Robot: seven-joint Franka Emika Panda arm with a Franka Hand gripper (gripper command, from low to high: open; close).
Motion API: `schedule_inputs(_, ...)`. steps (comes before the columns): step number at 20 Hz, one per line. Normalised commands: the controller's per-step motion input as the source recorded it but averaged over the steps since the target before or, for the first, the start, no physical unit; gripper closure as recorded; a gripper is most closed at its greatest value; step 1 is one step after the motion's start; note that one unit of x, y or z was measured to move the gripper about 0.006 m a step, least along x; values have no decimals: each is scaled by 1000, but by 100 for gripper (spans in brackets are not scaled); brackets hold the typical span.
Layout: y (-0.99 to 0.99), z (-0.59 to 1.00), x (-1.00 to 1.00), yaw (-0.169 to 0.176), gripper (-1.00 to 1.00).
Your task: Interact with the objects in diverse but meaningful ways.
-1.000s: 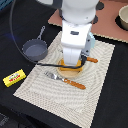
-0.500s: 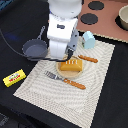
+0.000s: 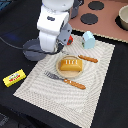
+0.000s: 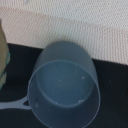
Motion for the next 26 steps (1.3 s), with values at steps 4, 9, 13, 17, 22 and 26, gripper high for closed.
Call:
schedule_inputs(4,370,-164,-781,-48,-100)
schedule_inputs(9,386,-253,-770,-52,-100)
schedule_inputs(13,373,-323,-757,-61,-100)
schedule_inputs(17,371,-354,-759,-59,-100)
schedule_inputs(22,375,-358,-750,-59,-100)
schedule_inputs(26,361,-334,-693,-61,-100)
